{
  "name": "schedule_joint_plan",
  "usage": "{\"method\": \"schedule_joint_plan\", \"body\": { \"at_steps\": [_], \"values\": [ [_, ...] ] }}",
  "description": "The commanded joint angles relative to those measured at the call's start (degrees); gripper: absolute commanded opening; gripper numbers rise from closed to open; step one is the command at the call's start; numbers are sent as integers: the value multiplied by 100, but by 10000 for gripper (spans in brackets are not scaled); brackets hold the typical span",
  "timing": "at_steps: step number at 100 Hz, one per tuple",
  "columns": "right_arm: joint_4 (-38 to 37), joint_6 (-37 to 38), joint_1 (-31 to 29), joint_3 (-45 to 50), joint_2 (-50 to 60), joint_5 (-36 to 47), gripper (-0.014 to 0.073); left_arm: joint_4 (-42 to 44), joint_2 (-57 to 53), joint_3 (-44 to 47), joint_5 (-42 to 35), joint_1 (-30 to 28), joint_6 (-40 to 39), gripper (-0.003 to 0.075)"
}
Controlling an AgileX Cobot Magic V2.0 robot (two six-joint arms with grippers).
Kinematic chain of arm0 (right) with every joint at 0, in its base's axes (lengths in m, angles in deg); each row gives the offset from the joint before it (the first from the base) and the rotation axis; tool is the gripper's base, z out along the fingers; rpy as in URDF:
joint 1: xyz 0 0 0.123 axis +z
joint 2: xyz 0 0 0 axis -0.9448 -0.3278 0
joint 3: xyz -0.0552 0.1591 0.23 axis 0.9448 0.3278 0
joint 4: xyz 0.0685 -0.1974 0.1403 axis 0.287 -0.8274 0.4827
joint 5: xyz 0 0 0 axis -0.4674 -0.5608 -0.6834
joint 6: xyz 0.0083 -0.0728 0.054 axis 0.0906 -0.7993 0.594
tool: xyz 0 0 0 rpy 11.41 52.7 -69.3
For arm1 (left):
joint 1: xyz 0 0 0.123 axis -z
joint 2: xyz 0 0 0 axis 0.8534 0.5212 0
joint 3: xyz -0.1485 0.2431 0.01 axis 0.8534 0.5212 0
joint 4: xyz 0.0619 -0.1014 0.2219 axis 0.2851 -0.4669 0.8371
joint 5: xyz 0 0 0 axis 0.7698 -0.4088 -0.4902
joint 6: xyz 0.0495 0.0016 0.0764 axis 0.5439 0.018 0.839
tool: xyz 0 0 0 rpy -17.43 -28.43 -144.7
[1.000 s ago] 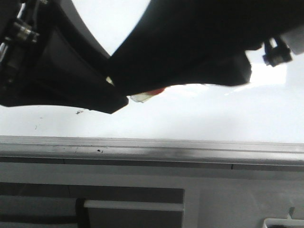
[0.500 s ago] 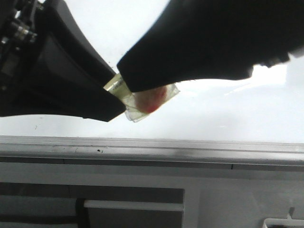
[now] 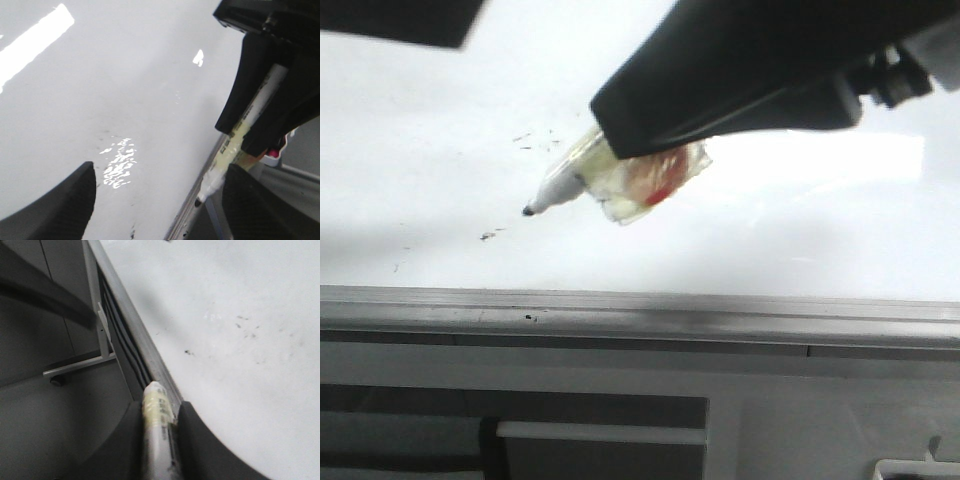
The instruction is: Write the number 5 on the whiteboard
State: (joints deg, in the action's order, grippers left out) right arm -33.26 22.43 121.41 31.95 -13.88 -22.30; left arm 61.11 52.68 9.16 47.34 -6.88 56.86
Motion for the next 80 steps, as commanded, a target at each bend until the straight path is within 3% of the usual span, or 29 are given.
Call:
{"method": "schedule_joint_plan", "body": {
  "at_steps": [1,9,19,39,80],
  "values": [
    [-148,-1,-183,-222,238,396,-59,-248,-505,18,-361,-191,-112,493],
    [-404,-1,-358,-250,290,396,-59,-513,-981,269,-361,-369,-126,472],
    [-696,-1,-620,-408,279,298,-59,-1013,-1407,642,-371,-578,-126,370],
    [-1090,-1,-1170,-912,80,43,-59,-1891,-1736,1109,-669,-970,-129,-14],
    [-1367,-1,-1482,-1020,-242,90,-59,-2079,-1736,1148,-906,-1012,-129,-20]
  ]
}}
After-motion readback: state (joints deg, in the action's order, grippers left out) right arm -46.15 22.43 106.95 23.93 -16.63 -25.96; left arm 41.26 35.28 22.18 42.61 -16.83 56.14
